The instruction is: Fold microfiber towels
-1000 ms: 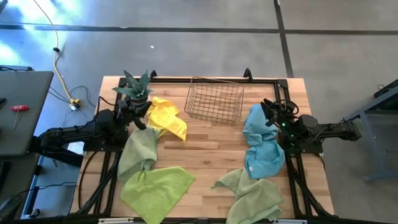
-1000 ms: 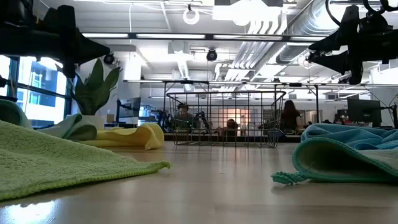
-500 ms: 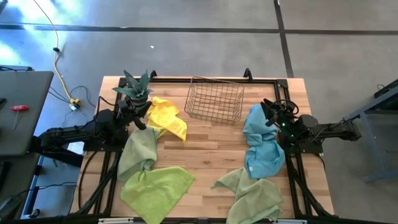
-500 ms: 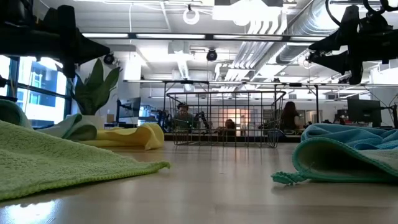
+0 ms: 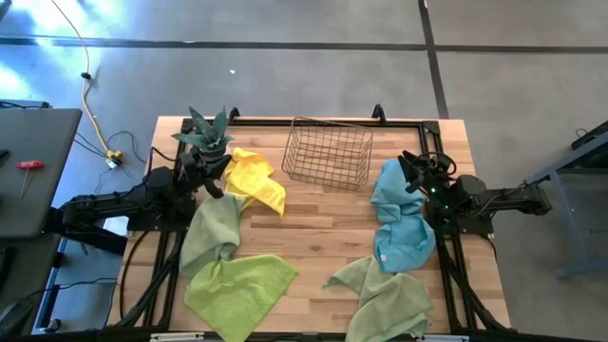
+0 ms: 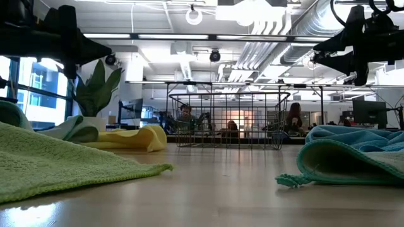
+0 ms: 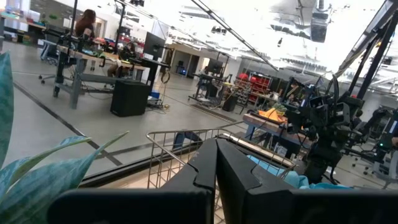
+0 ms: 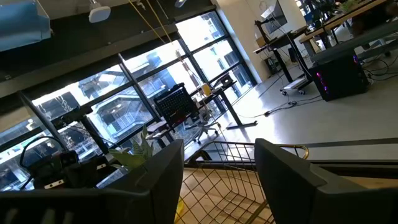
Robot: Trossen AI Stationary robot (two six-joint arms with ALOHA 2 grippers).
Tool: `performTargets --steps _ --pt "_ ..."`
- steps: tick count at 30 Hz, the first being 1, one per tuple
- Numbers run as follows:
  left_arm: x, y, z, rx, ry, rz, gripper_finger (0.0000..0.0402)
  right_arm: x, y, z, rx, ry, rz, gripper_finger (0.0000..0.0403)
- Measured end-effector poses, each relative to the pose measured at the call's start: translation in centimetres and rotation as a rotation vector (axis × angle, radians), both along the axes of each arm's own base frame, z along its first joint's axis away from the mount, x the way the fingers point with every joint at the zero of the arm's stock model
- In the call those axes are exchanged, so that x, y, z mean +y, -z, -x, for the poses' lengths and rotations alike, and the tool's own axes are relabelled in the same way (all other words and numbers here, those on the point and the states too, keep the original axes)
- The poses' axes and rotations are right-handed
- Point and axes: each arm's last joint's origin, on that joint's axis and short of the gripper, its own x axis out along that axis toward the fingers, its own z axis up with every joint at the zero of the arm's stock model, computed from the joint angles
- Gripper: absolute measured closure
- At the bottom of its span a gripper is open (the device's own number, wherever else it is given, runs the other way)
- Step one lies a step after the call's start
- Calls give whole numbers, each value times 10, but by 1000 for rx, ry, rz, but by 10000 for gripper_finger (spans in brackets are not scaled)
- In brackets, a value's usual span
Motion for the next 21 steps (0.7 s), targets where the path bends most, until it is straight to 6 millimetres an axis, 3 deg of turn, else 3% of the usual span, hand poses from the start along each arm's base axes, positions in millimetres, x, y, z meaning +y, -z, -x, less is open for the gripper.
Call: performTargets --steps 8,21 --pt "0 0 0 0 0 0 401 0 5 -1 328 70 287 215" --pt "0 0 0 0 0 0 401 -1 5 -1 478 119 431 215"
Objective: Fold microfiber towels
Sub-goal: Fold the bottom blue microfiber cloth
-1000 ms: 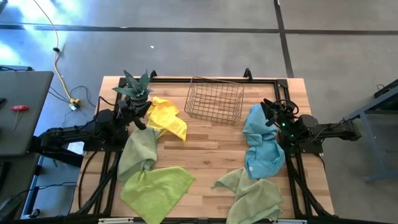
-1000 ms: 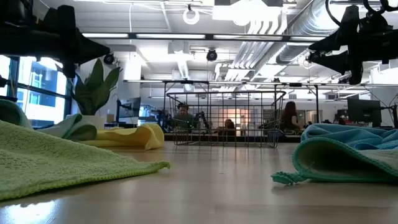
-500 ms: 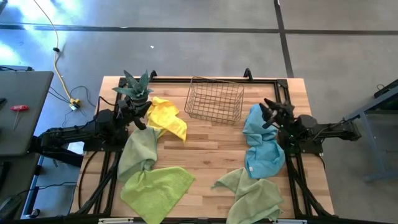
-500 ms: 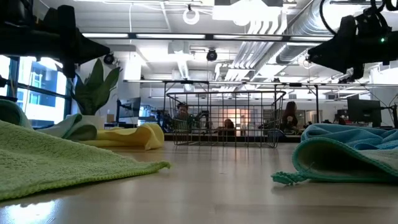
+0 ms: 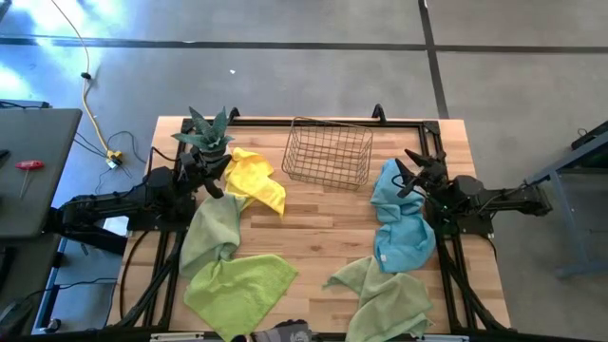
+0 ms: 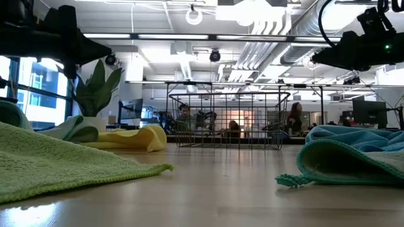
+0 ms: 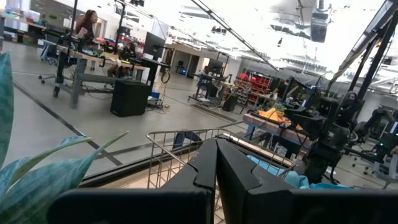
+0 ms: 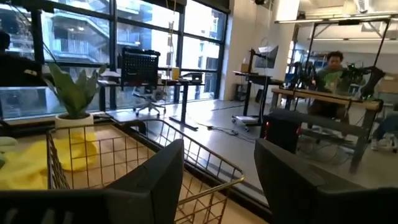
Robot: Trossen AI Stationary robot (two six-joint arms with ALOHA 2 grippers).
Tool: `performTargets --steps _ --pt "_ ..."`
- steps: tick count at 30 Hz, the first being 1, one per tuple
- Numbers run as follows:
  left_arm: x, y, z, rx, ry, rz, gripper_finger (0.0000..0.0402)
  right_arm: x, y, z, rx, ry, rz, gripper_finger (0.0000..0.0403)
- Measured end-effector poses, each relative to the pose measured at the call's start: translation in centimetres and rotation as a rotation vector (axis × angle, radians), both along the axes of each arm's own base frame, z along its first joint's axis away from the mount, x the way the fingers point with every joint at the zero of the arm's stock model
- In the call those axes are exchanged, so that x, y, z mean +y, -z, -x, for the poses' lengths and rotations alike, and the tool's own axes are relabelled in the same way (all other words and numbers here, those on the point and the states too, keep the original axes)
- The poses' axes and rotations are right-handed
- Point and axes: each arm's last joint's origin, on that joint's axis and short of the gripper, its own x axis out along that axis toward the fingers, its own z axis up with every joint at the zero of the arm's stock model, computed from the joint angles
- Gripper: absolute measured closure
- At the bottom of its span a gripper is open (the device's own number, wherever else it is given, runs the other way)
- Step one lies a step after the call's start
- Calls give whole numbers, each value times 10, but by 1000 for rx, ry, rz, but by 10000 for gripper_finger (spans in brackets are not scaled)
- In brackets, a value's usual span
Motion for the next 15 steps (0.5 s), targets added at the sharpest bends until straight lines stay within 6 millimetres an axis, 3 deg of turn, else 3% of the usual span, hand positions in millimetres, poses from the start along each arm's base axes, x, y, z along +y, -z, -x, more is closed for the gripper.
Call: performTargets --steps 5,10,15 --pt "0 0 0 0 0 0 401 1 -7 1 -186 -79 -99 215" --pt "0 0 0 0 0 0 401 -3 -17 8 -359 65 -165 215" --pt "0 0 0 0 0 0 401 -2 -25 10 -492 -16 -195 215"
